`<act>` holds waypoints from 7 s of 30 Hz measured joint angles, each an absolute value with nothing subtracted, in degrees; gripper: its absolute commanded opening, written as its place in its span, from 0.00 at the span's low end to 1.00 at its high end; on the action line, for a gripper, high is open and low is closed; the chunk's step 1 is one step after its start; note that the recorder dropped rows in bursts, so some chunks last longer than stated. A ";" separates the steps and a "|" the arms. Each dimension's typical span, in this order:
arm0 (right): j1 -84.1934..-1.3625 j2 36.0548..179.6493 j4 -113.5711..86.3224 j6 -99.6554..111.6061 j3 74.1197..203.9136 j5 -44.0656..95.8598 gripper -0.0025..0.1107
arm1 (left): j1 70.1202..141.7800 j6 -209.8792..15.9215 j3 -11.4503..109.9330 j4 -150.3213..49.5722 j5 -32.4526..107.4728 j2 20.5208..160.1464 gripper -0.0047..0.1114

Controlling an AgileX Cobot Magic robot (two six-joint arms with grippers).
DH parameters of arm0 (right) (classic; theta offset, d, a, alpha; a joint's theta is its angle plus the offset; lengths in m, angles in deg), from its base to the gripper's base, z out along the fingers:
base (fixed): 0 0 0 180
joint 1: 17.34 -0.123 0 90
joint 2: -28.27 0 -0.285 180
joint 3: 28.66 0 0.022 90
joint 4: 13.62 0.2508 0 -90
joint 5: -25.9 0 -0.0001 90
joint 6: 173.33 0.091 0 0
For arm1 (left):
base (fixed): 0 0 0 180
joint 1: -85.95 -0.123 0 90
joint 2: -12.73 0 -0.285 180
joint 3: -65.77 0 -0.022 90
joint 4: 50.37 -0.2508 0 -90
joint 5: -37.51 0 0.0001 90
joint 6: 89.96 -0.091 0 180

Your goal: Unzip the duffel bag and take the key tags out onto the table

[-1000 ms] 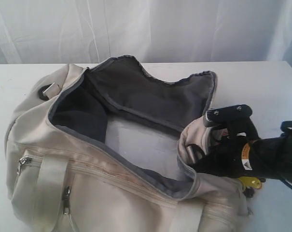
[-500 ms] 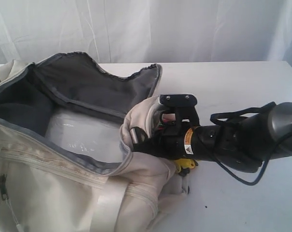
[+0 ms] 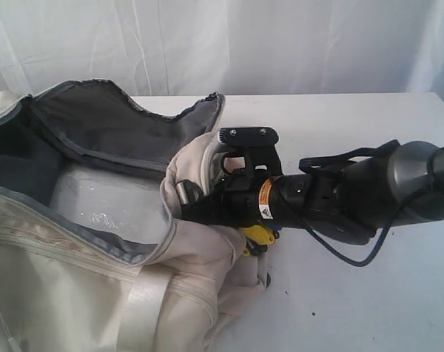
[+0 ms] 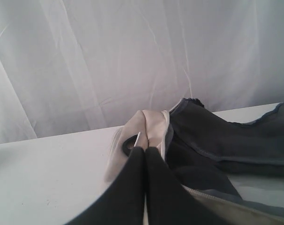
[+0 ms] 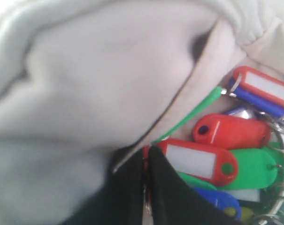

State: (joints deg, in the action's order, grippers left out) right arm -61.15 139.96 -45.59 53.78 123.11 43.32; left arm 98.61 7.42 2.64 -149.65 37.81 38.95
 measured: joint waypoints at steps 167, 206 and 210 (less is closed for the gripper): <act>-61.91 44.03 -49.58 47.97 90.84 -9.53 0.02 | 98.61 -64.18 -10.98 -64.77 41.94 36.88 0.04; -61.91 44.03 -49.58 47.97 90.84 -9.53 0.02 | 96.09 -90.80 -11.11 -42.55 31.68 35.19 0.04; -61.91 44.03 -49.58 47.97 90.84 -9.53 0.02 | 89.60 -85.87 -11.11 -42.55 30.11 28.90 0.04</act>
